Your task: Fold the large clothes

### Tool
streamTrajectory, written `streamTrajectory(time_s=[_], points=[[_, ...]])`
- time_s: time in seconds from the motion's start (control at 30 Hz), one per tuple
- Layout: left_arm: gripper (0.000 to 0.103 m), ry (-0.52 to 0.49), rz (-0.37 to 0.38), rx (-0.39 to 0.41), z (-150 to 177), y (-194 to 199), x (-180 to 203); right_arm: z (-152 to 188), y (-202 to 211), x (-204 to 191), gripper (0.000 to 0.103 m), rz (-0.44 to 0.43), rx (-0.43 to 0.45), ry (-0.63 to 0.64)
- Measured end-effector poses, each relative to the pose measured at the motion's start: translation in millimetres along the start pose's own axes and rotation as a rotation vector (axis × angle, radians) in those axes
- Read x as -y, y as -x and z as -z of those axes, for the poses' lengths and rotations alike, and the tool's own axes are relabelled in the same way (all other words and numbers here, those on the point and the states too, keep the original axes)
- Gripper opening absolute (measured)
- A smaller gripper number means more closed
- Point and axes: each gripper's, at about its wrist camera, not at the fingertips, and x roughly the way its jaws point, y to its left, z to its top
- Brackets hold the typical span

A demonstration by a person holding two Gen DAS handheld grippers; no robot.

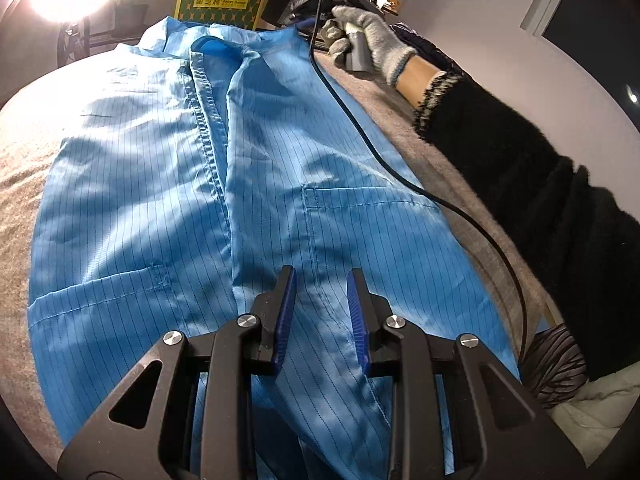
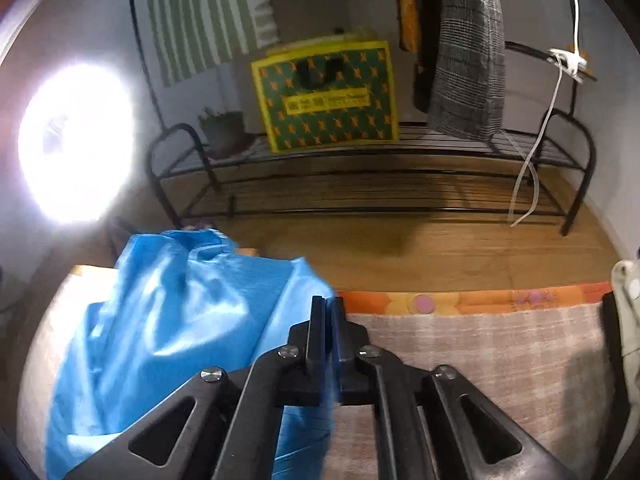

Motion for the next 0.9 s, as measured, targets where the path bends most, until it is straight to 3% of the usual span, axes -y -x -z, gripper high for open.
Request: streamTrajectory(time_s=[0.07,0.2,0.5,0.63,0.77,0.83,0.9], points=[[0.025,-0.008,0.001,0.004,-0.2,1.3,1.6,1.0,17.0,3.0,0.048,0.024,0.017,-0.019],[0.025,-0.012,-0.023,0.056,-0.6,16.2,3.9,13.4,77.4,12.4,0.048,-0.060,0.017,-0.070],[0.025,0.052,-0.071,0.215,12.9,108.7,-6.9,77.2,246.8,7.1,0.048,-0.134,0.041,0.013],[0.025,0.156,-0.059,0.195,34.3,131.5,-28.6,130.5,307.7,-2.5,0.048,-0.192,0.032,0.054],[0.026,0.227,-0.014,0.176,60.0,140.9,-35.7,199.3,340.3,-23.3,0.048,-0.228,-0.023,0.099],[0.037,0.246,0.021,0.171,67.8,140.8,-31.9,238.5,348.6,-34.0,0.048,-0.258,-0.062,0.102],[0.039,0.255,0.051,0.160,70.4,137.2,-24.5,277.6,351.5,-44.9,0.051,-0.287,-0.115,0.104]])
